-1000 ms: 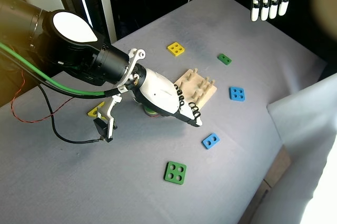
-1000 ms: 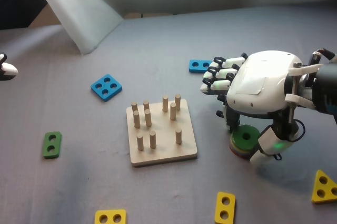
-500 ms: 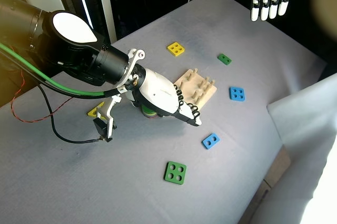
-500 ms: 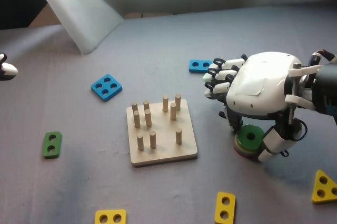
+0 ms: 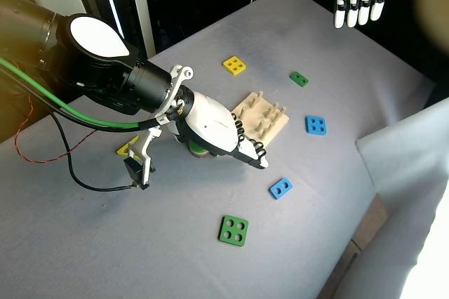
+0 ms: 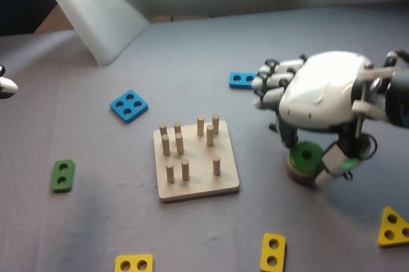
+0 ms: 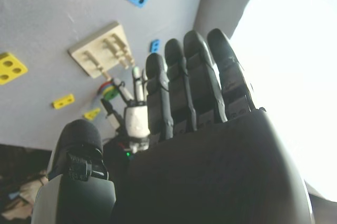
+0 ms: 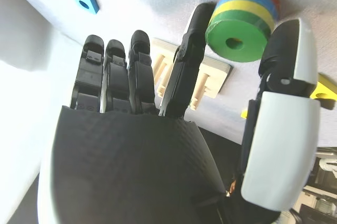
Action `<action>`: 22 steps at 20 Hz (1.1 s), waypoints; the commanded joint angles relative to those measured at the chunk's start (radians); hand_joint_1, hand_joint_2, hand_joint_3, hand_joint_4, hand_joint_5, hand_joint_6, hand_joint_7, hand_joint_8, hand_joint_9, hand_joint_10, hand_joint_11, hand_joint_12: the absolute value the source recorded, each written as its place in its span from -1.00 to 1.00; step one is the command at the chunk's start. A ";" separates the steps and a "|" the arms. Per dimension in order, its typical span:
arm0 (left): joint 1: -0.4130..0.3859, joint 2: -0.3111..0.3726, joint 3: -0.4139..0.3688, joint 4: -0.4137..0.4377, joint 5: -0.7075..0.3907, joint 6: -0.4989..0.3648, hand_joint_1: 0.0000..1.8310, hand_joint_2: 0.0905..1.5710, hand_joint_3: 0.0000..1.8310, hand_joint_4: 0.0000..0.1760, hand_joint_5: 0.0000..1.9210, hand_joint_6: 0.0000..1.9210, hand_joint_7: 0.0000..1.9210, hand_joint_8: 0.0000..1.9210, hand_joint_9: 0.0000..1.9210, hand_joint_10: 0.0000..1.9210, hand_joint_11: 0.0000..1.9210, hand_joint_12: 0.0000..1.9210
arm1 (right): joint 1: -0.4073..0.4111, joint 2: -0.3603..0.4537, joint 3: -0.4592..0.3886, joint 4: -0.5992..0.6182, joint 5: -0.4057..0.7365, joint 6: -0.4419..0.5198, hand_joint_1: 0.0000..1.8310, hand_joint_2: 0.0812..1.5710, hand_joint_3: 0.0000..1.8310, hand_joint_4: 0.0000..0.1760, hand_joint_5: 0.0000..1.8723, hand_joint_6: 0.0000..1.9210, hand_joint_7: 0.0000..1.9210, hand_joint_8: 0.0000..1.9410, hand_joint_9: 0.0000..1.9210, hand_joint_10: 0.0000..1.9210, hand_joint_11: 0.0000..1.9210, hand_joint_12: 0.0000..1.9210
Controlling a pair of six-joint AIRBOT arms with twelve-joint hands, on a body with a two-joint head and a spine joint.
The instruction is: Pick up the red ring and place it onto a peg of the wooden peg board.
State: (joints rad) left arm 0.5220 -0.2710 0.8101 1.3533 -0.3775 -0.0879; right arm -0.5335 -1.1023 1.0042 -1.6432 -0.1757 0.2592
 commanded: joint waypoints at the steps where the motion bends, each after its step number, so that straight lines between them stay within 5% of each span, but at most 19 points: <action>1: -0.012 0.006 0.003 -0.035 -0.011 -0.002 -1.00 0.60 -1.00 -1.00 -0.59 -1.00 -0.60 -1.00 -0.67 -1.00 -1.00 -0.37 | 0.025 0.005 -0.011 -0.019 -0.014 0.004 0.18 0.25 -1.00 1.00 0.28 -0.36 -0.73 -1.00 -0.97 -1.00 -1.00 -1.00; 10: -0.012 0.000 0.008 -0.039 -0.011 -0.002 -1.00 0.59 -1.00 -1.00 -0.58 -1.00 -0.59 -0.99 -0.67 -0.99 -1.00 -0.39 | 0.109 0.041 -0.075 -0.018 -0.004 0.004 0.18 0.25 -1.00 1.00 0.29 -0.37 -0.68 -1.00 -0.93 -1.00 -1.00 -1.00; 22: -0.012 -0.005 0.011 -0.039 -0.012 -0.002 -1.00 0.59 -1.00 -1.00 -0.57 -1.00 -0.58 -1.00 -0.65 -0.99 -1.00 -0.32 | 0.203 0.026 -0.031 -0.019 0.216 -0.040 0.20 0.22 -1.00 1.00 0.37 -0.52 -0.70 -1.00 -0.95 -1.00 -1.00 -1.00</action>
State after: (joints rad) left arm 0.5220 -0.2768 0.8146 1.3491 -0.3782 -0.0879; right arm -0.3470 -1.0740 0.9745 -1.6615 0.0265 0.2253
